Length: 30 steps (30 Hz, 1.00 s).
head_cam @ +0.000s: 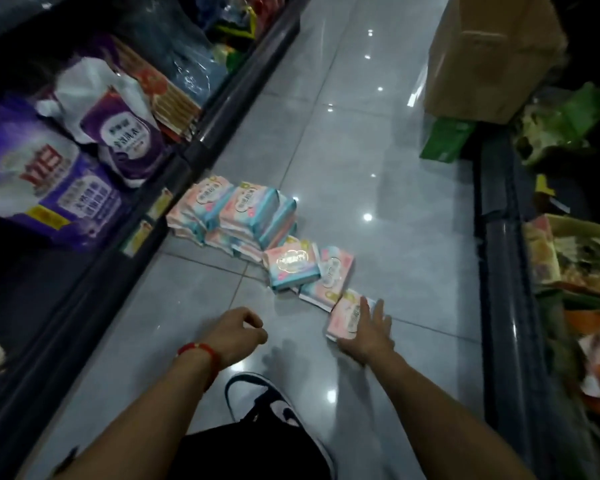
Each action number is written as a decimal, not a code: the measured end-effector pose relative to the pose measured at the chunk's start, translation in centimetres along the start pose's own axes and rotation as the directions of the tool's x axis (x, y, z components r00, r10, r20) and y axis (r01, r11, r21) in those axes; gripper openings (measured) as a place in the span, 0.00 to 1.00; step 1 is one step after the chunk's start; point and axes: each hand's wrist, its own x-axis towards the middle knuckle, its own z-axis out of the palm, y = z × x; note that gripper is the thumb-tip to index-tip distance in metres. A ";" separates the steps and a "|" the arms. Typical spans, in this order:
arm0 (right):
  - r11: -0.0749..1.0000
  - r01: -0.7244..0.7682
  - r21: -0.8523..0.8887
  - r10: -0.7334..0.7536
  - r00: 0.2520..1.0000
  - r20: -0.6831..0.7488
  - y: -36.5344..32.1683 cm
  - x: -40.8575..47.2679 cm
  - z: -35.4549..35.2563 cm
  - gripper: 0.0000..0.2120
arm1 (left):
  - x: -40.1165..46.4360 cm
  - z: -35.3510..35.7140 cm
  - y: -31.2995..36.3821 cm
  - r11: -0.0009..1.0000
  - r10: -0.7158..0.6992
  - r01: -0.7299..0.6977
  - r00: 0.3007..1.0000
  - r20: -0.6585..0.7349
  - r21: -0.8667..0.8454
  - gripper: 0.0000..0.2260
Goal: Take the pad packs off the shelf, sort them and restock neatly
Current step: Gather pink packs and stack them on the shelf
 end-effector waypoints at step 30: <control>0.900 0.282 0.332 -0.237 0.957 -0.170 -12.7 1.1 -3.7 0.31 | 3.6 -2.2 -2.1 0.811 -0.279 0.043 0.904 -0.322 -0.583 0.34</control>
